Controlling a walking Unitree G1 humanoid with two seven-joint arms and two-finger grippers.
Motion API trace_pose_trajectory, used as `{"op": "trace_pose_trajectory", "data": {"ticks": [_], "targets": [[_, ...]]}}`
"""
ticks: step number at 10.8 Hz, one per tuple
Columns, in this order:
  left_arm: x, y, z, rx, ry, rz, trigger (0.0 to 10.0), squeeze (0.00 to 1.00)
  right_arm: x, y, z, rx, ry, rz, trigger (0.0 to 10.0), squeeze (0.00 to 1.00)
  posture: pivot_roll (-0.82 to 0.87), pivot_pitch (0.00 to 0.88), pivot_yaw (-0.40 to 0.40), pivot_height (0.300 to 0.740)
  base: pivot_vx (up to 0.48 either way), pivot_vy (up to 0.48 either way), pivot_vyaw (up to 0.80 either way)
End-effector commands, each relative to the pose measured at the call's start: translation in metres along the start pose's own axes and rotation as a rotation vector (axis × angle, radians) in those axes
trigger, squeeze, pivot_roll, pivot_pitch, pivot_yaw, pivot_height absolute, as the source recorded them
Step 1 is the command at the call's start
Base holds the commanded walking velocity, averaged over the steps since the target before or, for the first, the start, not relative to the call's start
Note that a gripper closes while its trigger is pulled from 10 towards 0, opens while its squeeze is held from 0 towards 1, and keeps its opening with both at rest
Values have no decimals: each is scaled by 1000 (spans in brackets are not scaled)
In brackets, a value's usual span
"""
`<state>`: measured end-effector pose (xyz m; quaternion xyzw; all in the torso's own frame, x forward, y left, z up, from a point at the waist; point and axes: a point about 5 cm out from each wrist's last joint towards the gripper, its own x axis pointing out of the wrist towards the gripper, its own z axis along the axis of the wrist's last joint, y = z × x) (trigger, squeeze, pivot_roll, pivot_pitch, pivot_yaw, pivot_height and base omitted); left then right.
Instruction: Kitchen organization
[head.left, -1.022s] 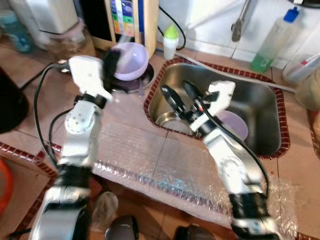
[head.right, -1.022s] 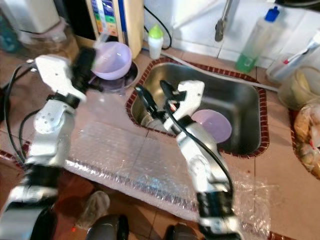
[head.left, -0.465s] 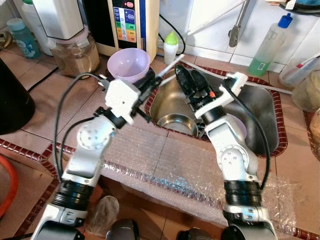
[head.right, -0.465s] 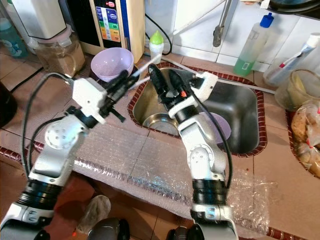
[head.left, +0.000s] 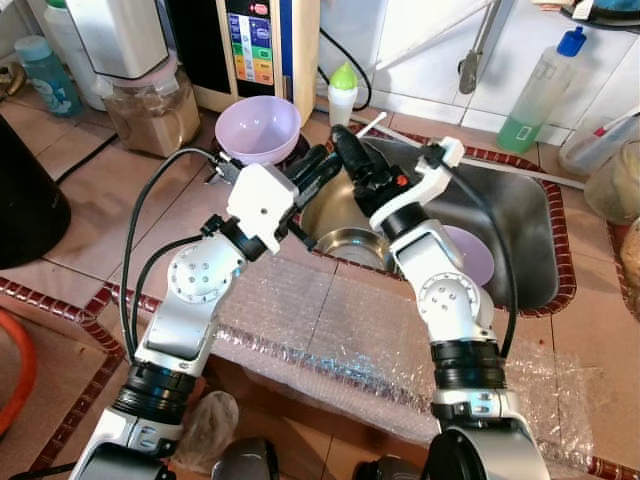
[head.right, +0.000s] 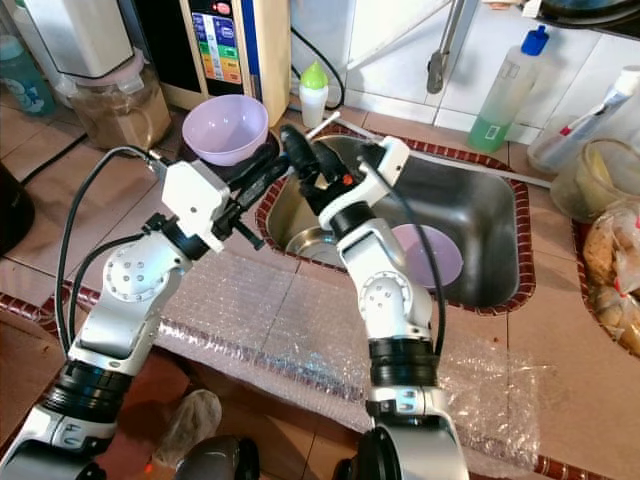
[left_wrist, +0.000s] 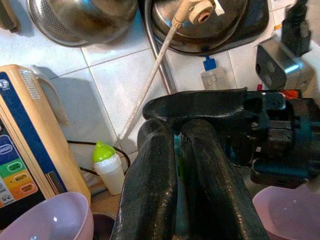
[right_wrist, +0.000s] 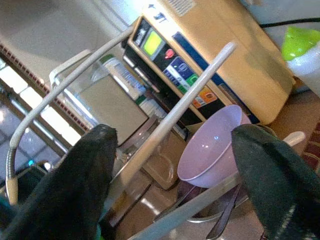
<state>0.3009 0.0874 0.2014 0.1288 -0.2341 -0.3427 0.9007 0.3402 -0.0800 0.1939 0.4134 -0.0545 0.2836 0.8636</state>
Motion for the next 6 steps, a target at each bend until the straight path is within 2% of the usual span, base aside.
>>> {"op": "trace_pose_trajectory", "data": {"ticks": [1, 4, 6], "targets": [[3, -2, 5, 21, -24, -16, 0, 0, 4, -2, 3, 68, -23, -30, 0, 0, -2, 0, 10, 740, 0, 0, 0], [3, -4, 5, 21, -22, -18, 0, 0, 6, -5, 0, 167, 1, -45, 0, 0, -3, 0, 9, 740, 0, 0, 0], [6, -6, 5, 16, -28, -20, 0, 0, 7, 1, -7, 211, 46, -6, 0, 0, -10, 0, 6, 740, 0, 0, 0]]}}
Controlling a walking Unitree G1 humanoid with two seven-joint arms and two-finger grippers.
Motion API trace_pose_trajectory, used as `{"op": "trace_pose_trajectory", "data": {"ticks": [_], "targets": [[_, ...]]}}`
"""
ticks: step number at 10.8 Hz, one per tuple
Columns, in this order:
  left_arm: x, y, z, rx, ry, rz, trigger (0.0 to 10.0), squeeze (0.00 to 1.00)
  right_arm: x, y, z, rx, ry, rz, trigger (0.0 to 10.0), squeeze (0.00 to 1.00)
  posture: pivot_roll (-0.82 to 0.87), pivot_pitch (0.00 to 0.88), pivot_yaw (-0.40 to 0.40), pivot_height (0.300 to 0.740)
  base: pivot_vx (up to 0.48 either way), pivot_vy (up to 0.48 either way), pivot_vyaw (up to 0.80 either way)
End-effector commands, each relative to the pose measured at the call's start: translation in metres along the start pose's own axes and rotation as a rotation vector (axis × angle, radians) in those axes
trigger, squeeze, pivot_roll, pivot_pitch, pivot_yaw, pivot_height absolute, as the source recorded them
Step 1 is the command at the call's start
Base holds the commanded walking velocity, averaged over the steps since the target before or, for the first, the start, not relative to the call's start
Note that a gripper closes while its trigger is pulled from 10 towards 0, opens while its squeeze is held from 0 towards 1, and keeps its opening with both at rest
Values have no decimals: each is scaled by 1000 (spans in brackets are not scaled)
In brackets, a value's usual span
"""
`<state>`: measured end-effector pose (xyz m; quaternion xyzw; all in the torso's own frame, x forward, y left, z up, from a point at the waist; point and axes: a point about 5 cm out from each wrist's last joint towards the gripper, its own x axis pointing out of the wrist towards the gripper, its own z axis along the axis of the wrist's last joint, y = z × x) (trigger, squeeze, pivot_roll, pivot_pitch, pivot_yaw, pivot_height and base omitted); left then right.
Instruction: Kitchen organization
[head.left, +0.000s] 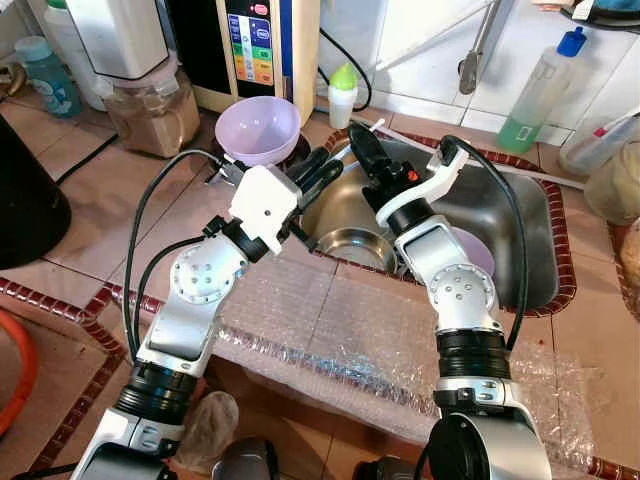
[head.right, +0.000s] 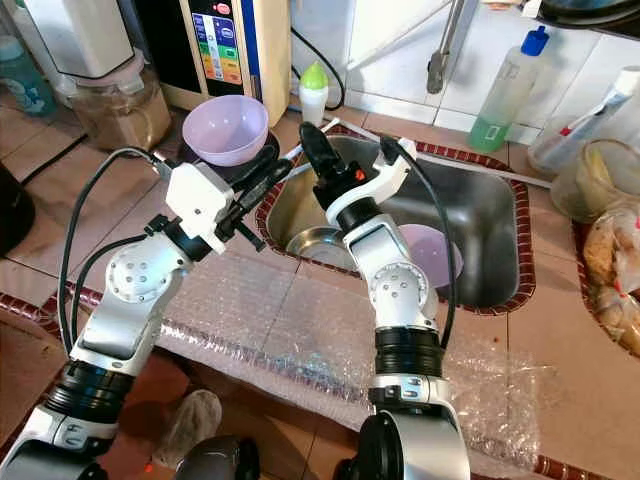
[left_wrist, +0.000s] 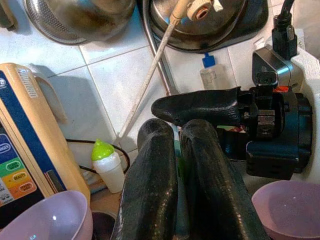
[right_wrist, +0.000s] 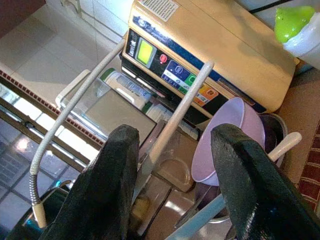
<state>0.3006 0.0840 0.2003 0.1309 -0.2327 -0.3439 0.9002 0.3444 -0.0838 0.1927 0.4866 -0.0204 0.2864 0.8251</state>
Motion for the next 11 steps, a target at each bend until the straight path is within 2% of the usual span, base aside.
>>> {"op": "trace_pose_trajectory", "data": {"ticks": [1, 3, 5, 11], "targets": [[5, -5, 6, 5, -38, -21, 0, 0, 5, 2, -15, 50, 60, -7, 0, 0, -13, 0, 2, 740, 0, 0, 0], [6, -10, 5, -7, -40, -32, 0, 0, 4, -3, -20, 84, 98, -23, 0, 0, -17, 0, -6, 740, 0, 0, 0], [5, -13, 4, -18, -35, -41, 0, 0, 5, 0, -18, 109, 98, 8, 0, 0, -17, 0, -9, 740, 0, 0, 0], [1, -14, -1, -13, -14, -50, 0, 0, 3, -4, -5, 107, 37, 1, 0, 0, -17, 0, -5, 740, 0, 0, 0]]}}
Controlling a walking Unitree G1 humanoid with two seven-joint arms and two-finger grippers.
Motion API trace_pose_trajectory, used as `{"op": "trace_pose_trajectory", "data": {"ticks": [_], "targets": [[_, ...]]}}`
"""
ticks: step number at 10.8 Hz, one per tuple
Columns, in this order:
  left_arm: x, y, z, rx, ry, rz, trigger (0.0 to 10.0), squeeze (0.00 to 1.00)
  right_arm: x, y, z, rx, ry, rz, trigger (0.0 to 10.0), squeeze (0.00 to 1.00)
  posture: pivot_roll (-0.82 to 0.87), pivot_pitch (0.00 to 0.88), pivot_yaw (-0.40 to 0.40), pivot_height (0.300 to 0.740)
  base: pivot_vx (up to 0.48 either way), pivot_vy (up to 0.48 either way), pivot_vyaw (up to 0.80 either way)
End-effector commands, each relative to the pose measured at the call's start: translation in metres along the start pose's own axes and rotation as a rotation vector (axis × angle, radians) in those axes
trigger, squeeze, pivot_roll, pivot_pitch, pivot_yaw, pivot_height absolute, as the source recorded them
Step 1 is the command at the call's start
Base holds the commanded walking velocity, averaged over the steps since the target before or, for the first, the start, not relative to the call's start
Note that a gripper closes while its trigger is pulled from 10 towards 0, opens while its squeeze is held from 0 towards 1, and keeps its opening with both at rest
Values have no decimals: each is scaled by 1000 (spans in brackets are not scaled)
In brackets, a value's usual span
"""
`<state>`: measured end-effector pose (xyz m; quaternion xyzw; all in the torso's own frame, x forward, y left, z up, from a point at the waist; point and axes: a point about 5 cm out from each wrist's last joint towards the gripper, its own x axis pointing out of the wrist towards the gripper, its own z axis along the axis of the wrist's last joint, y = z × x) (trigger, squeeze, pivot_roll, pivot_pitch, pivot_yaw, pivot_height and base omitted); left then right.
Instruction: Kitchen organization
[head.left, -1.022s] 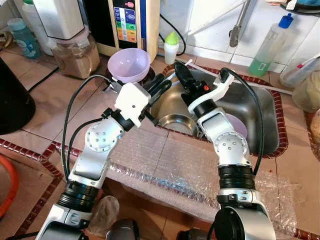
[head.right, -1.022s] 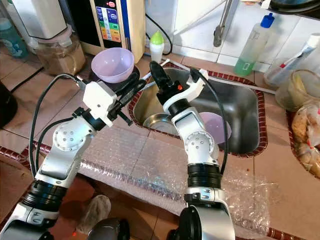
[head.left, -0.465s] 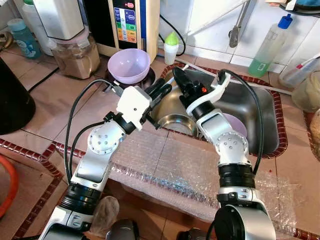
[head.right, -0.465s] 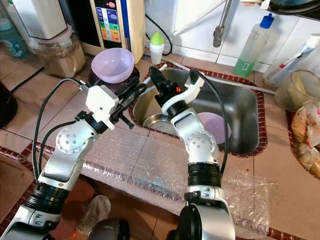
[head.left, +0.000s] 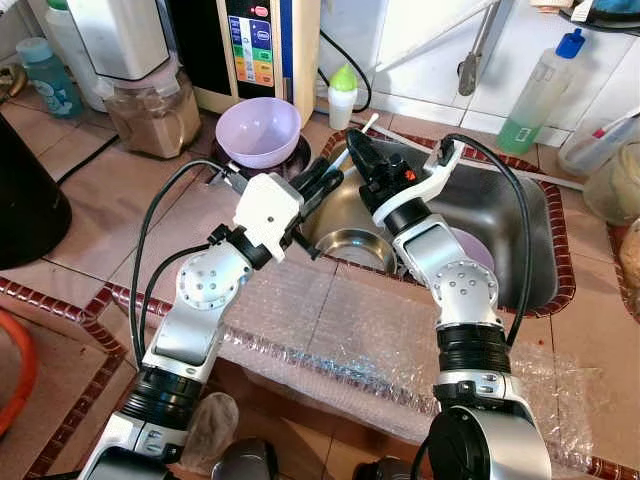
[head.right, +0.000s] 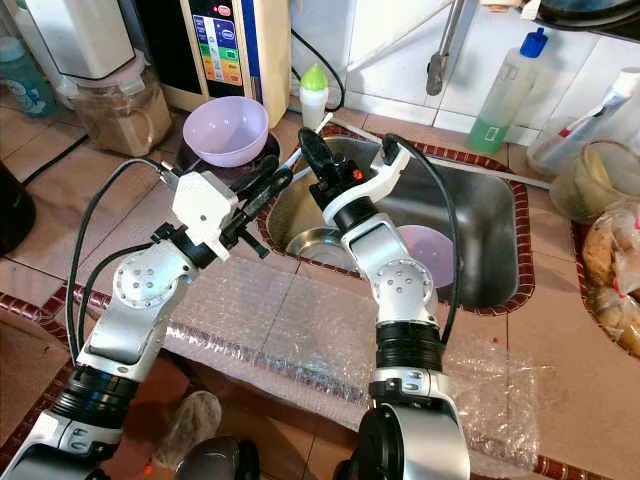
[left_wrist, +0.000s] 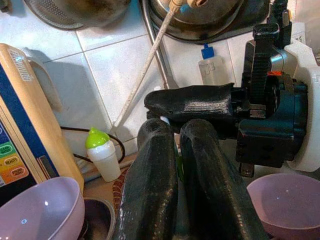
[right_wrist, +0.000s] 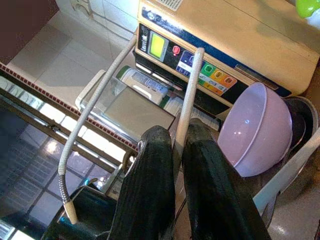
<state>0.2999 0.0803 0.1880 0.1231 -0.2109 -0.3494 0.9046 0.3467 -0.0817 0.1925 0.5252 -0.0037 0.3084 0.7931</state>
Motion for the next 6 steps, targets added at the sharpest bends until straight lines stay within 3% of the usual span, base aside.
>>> {"op": "trace_pose_trajectory", "data": {"ticks": [1, 2, 3, 6], "targets": [[2, -5, 7, 29, -37, -41, 549, 0, 1, -5, -2, -1, 2, -41, 0, 0, -18, 0, -5, 740, 0, 0, 0], [2, -4, 3, 32, -19, -39, 10000, 0, 1, -5, 1, -31, -19, -51, 0, 0, -18, 0, -3, 740, 0, 0, 0], [2, -4, 1, 23, -11, -40, 10000, 1000, 1, -7, 5, -93, -36, -72, 0, 0, -17, 0, -5, 740, 0, 0, 0], [-1, -3, -6, 24, 29, -44, 10000, 1000, 4, -8, 25, -285, -151, -142, 0, 0, -10, 0, -4, 740, 0, 0, 0]]}}
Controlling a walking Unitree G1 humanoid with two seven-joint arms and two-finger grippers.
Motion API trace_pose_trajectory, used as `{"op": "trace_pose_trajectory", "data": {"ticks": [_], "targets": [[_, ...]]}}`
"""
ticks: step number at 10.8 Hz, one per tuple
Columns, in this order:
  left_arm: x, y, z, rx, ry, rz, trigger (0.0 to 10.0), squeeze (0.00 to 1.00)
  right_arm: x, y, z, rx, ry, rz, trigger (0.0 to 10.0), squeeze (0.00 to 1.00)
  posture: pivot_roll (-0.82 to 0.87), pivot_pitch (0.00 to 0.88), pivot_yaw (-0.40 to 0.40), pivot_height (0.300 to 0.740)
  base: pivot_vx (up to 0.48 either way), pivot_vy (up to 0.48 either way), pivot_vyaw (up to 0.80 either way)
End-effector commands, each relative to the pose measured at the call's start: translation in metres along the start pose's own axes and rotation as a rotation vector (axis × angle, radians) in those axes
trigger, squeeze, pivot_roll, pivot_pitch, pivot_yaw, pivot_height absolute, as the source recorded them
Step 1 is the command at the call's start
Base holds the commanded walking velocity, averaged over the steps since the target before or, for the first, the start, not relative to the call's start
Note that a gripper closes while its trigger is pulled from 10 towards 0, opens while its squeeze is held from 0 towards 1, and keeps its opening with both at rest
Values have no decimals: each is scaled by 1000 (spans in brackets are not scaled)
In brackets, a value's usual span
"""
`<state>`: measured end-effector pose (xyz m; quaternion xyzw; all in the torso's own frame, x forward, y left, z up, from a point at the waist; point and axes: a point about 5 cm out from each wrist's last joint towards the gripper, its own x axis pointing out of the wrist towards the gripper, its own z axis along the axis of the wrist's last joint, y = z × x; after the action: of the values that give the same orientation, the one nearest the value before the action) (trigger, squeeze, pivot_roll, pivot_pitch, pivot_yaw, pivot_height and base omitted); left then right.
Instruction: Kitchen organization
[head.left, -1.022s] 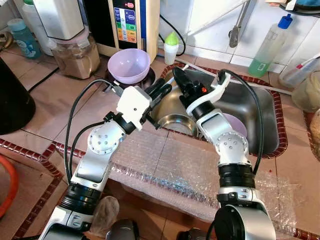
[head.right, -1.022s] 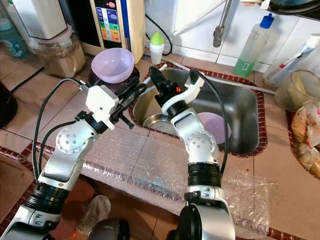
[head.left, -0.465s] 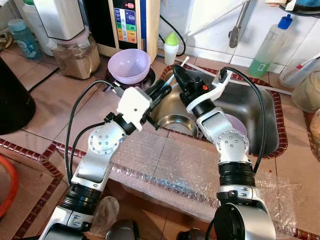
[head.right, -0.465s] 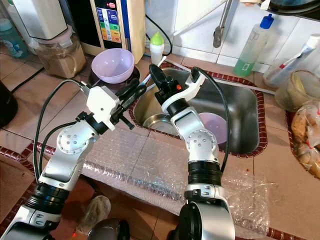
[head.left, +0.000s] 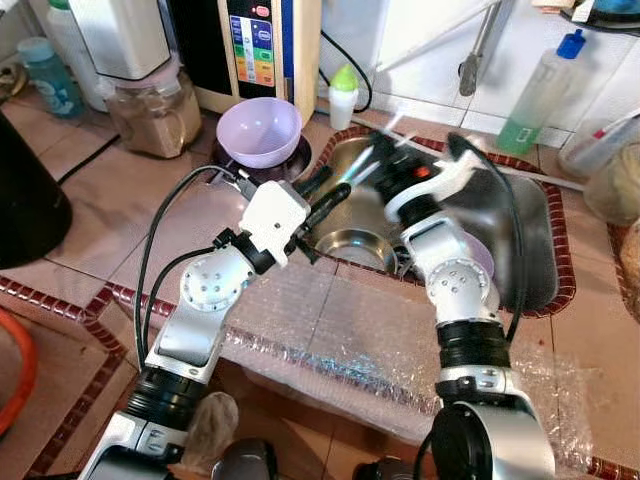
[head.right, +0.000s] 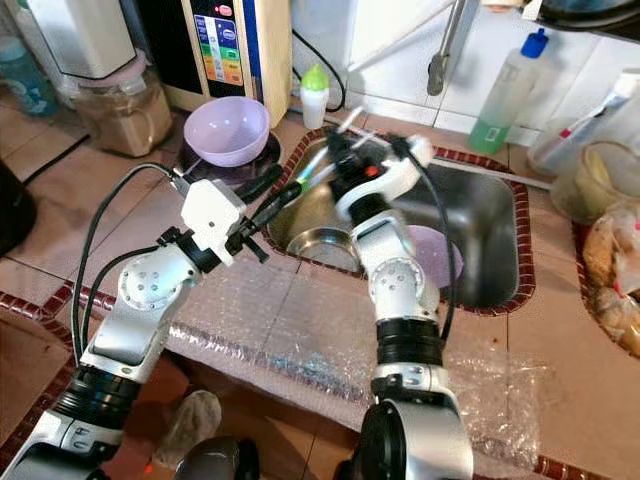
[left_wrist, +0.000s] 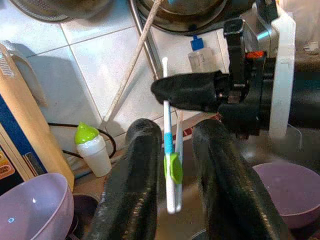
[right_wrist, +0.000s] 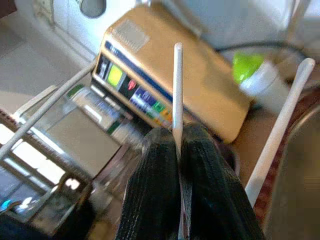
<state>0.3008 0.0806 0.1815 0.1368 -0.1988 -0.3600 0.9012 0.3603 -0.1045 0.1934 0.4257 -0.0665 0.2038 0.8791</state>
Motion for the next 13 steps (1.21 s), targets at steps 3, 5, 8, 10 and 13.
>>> {"op": "trace_pose_trajectory", "data": {"ticks": [3, 5, 8, 10, 13], "targets": [[-4, -6, -9, -25, 87, -83, 10000, 1000, 3, -28, 13, -266, -20, -173, 0, 0, -3, 0, -2, 740, 0, 0, 0], [-12, -14, -22, -47, 177, -179, 10000, 1000, -11, -62, 5, -475, 106, -263, 0, 0, -7, 0, -7, 740, 0, 0, 0], [-14, -15, -31, -50, 248, -222, 10000, 1000, -26, -92, -5, -592, 256, -393, 0, 0, -9, 0, -17, 740, 0, 0, 0], [-16, -14, -33, -55, 268, -223, 10000, 1000, -41, -108, -22, -612, 385, -457, 7255, 0, -4, 0, -15, 740, 0, 0, 0], [-19, -13, -35, -41, 285, -239, 10000, 1000, -49, -114, -28, -577, 392, -494, 10000, 1000, 0, 0, -7, 740, 0, 0, 0]]}}
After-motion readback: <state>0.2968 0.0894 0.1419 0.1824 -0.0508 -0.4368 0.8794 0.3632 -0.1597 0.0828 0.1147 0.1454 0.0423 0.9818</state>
